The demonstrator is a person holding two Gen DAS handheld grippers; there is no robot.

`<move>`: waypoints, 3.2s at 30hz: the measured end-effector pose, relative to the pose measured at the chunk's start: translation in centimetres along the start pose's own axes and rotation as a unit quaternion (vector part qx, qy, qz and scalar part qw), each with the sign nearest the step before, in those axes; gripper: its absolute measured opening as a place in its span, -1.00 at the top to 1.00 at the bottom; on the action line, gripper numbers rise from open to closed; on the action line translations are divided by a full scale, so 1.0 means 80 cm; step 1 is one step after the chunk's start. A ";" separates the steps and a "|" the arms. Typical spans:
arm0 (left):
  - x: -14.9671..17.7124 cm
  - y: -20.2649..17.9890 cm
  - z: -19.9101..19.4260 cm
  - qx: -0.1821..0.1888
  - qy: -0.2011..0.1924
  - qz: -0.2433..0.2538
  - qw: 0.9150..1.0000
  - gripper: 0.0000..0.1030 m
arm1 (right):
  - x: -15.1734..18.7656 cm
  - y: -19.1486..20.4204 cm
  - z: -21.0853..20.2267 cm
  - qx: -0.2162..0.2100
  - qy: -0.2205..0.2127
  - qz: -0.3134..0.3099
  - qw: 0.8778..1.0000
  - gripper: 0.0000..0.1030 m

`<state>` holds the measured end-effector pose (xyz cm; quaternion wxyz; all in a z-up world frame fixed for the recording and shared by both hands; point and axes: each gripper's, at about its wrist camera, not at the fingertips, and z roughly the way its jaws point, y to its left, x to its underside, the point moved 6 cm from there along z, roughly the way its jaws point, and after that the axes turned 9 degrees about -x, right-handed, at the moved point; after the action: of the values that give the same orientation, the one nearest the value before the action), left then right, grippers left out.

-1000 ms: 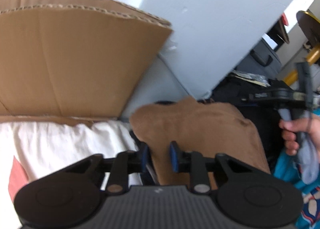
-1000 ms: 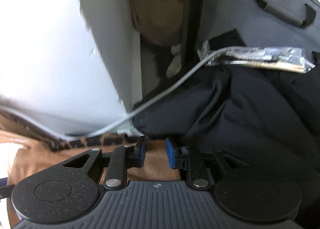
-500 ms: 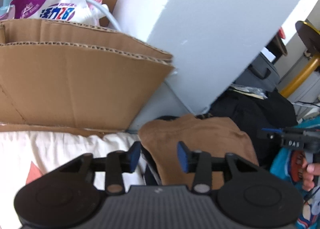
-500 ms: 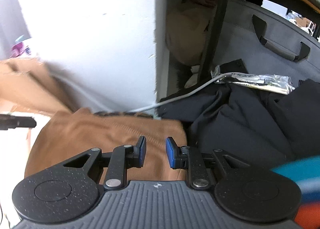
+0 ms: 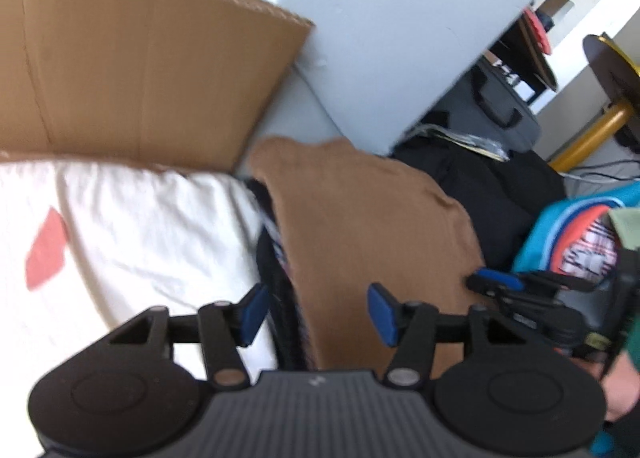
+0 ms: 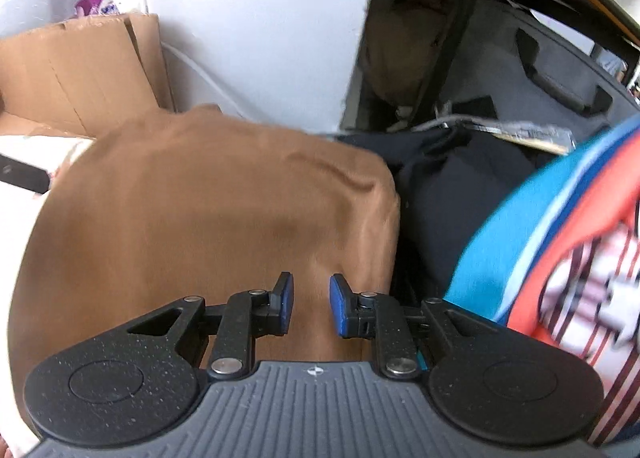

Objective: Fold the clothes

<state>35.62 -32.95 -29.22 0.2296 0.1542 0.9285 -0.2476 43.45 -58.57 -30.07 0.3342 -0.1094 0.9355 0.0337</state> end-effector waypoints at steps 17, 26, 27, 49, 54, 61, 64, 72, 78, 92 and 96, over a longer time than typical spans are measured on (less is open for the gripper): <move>0.038 0.003 0.002 -0.003 0.014 -0.001 1.000 0.89 | 0.084 -0.033 -0.022 0.030 0.019 0.037 0.999 0.62; 0.063 -0.010 -0.002 0.004 0.039 0.016 0.999 0.40 | 0.106 -0.021 -0.065 0.026 -0.008 0.061 0.998 0.60; 0.069 -0.011 -0.001 0.006 0.044 0.018 0.999 0.40 | 0.108 -0.019 -0.070 0.026 -0.011 0.062 0.998 0.60; 0.159 -0.001 0.008 0.022 0.116 0.016 0.993 0.89 | 0.164 0.013 -0.068 0.011 0.020 0.117 0.993 0.57; 0.157 0.002 0.003 0.022 0.117 0.013 0.993 0.89 | 0.164 0.016 -0.086 0.007 0.014 0.139 0.990 0.56; 0.156 0.001 0.004 0.025 0.117 0.007 0.993 0.89 | 0.169 0.009 -0.084 0.017 0.012 0.153 0.988 0.44; 0.158 0.002 0.002 0.026 0.116 0.012 0.993 0.82 | 0.174 0.007 -0.077 0.013 0.022 0.167 0.986 0.42; 0.162 0.010 -0.007 -0.001 0.121 0.013 0.993 0.41 | 0.178 0.013 -0.073 0.004 0.032 0.191 0.981 0.21; 0.155 0.008 -0.009 -0.033 0.116 0.019 0.993 -0.62 | 0.168 0.020 -0.078 0.004 0.031 0.209 0.977 -0.61; 0.132 -0.004 -0.030 -0.069 0.124 0.034 0.989 -0.94 | 0.141 0.035 -0.090 0.024 0.035 0.237 0.971 -0.88; 0.128 -0.003 -0.039 -0.077 0.130 0.021 0.988 -0.95 | 0.137 0.030 -0.089 0.009 0.055 0.262 0.964 -0.89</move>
<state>25.77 -29.73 -31.83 0.1238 0.1865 0.9633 -0.1481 30.27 -59.24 -31.50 0.2624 0.1405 0.9488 0.1055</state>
